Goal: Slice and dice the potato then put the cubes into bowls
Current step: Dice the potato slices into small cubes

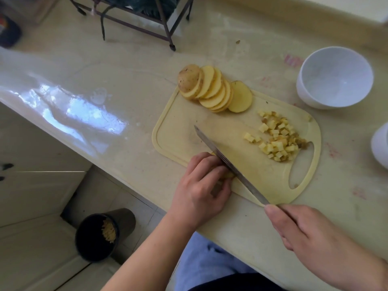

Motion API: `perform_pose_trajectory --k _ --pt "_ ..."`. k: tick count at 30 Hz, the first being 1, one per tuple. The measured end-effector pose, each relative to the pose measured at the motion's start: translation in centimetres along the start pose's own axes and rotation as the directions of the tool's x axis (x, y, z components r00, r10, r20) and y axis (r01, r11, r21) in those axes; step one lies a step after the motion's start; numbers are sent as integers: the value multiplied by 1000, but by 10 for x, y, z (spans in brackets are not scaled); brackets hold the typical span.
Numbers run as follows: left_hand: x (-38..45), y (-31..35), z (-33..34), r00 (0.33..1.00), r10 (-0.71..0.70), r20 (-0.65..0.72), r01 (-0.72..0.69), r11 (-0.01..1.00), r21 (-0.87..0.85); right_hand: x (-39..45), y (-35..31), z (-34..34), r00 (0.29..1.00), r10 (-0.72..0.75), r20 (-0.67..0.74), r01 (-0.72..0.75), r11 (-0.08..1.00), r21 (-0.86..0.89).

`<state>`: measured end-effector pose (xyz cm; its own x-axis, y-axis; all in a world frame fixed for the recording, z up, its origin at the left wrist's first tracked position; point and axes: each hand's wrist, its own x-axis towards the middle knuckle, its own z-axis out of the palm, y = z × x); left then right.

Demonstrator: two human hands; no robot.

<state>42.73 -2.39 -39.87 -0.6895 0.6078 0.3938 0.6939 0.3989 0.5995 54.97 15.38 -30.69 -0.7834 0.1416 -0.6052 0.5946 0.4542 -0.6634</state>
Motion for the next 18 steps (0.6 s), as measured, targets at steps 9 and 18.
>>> perform_pose_trajectory --k 9,18 --pt "-3 -2 0 1000 -3 -5 3 1000 8 0 -4 -14 997 68 21 -69 994 84" --pt "-7 -4 -2 1000 30 -10 -30 999 19 -11 -5 -10 994 74 76 -81 991 104"
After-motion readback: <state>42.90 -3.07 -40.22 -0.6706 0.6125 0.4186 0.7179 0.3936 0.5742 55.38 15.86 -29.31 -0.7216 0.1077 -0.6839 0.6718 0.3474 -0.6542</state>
